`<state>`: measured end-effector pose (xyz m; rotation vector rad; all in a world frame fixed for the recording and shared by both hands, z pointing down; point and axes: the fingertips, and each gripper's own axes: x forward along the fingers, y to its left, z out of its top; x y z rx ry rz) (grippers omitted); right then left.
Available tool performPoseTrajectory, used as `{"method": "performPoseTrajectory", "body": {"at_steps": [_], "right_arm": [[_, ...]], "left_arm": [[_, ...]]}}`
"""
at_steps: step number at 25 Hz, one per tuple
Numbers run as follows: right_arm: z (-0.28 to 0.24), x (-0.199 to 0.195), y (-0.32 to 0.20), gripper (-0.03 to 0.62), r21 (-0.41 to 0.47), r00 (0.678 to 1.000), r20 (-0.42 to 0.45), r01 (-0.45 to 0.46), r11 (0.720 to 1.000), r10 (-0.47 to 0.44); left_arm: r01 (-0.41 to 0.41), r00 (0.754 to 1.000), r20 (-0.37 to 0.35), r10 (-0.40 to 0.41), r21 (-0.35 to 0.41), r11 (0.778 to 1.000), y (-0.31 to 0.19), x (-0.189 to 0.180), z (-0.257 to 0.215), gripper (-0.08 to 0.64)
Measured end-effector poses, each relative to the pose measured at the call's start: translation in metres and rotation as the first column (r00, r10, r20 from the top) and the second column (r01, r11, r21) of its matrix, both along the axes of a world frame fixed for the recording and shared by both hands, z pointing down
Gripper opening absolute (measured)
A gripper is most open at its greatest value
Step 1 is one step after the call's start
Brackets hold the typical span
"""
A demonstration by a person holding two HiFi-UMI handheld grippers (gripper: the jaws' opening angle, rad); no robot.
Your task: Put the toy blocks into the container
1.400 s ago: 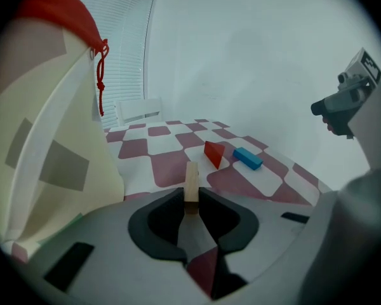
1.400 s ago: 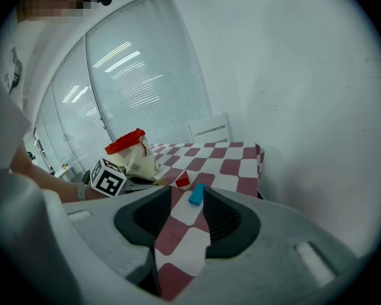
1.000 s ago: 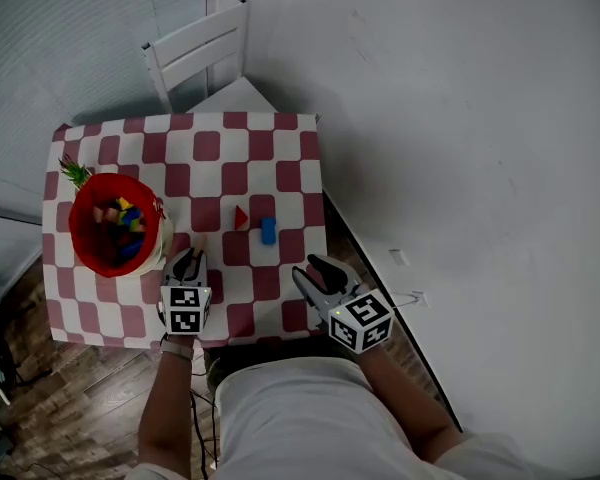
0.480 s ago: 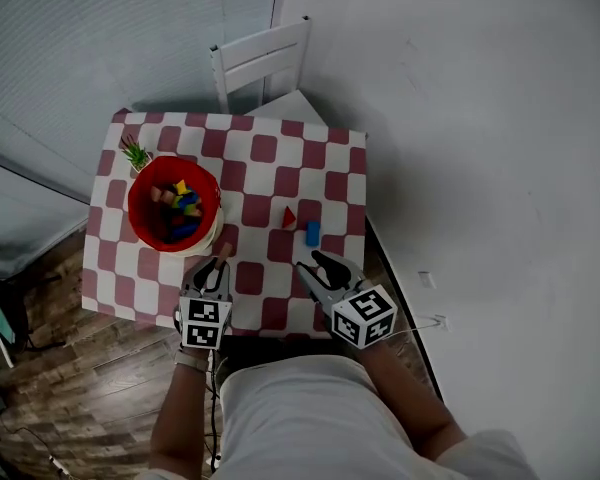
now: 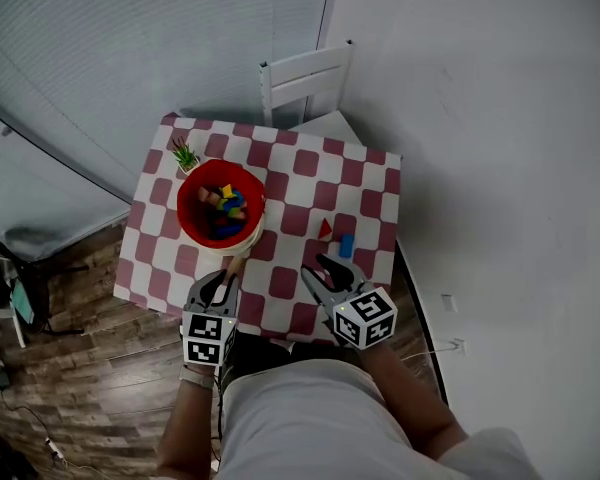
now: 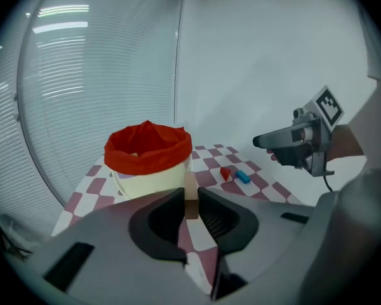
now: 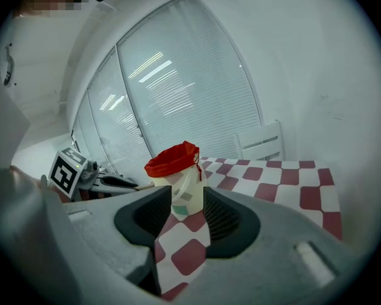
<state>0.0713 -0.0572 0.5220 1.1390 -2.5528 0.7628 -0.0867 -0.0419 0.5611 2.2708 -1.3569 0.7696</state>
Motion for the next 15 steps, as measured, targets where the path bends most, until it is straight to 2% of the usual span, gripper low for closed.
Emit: {"method": "performPoseTrajectory", "body": {"at_steps": [9, 15], "right_arm": [[-0.006, -0.029, -0.007, 0.161, 0.022, 1.0, 0.027, 0.004, 1.0, -0.005], [-0.007, -0.041, -0.01, 0.16, 0.02, 0.998, 0.061, -0.026, 0.999, 0.025]], "left_arm": [[0.004, 1.0, 0.004, -0.004, 0.042, 0.999, 0.005, -0.029, -0.041, 0.063], [0.007, 1.0, -0.009, -0.006, 0.1, 0.995, -0.009, -0.047, -0.071, 0.063]]}}
